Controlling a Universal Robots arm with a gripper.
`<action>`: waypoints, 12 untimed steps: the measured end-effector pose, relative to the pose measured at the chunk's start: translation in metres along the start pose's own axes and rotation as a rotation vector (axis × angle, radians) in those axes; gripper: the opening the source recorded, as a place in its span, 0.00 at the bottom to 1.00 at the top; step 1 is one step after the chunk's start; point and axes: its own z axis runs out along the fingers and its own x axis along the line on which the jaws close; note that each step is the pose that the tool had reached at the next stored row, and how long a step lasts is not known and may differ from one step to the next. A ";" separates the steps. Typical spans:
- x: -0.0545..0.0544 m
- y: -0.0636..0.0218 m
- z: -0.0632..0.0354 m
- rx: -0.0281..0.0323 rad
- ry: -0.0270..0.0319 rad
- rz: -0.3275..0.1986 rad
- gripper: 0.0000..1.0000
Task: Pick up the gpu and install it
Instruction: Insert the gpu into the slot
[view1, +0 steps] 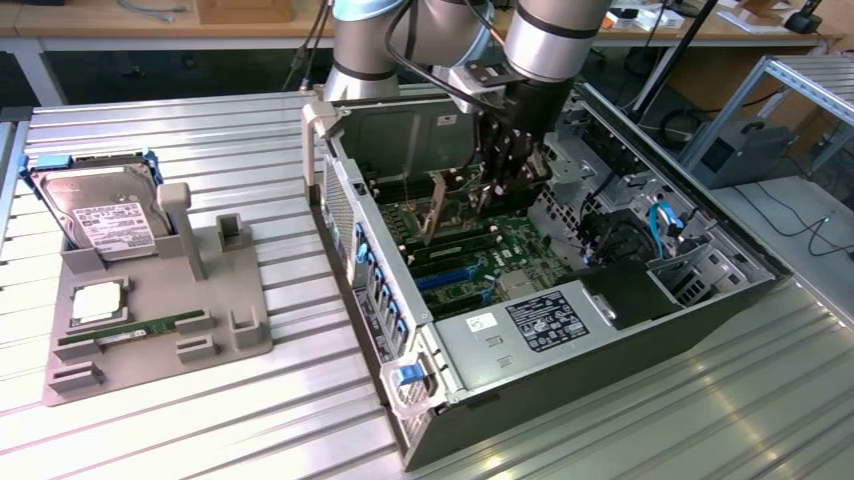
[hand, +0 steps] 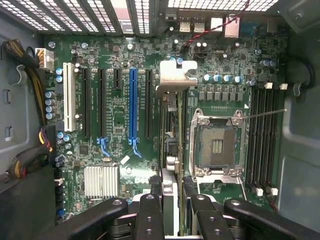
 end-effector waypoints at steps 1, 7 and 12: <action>0.000 0.0001 0.0002 0.0000 0.0000 0.000 0.27; 0.006 0.0017 0.0010 0.0000 0.0000 0.000 0.27; 0.013 0.0022 0.0008 -0.0001 0.0001 0.000 0.27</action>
